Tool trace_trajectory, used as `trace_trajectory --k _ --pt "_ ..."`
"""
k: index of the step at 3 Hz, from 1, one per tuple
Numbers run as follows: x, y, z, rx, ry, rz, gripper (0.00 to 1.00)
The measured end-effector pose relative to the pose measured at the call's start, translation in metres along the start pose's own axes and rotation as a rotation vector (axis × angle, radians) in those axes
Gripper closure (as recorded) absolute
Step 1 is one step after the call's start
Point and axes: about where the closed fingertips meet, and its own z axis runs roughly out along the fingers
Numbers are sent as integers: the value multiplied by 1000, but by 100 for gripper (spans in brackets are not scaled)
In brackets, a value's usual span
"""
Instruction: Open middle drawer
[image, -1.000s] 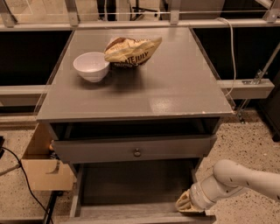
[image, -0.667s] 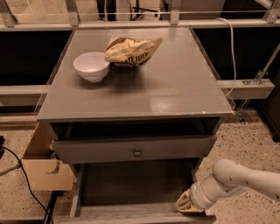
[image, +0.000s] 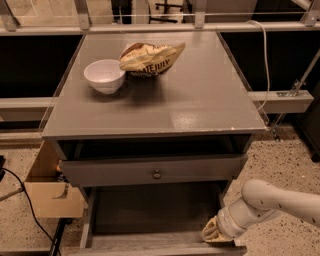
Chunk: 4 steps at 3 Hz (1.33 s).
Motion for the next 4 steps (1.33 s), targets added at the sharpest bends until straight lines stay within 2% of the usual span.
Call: trace_trajectory --k 2,3,4 --pt "0 2 0 -24 -2 20 100" --pt "-10 0 1 29 -33 19 100" --pt "-23 -18 -1 139 -100 -23 100"
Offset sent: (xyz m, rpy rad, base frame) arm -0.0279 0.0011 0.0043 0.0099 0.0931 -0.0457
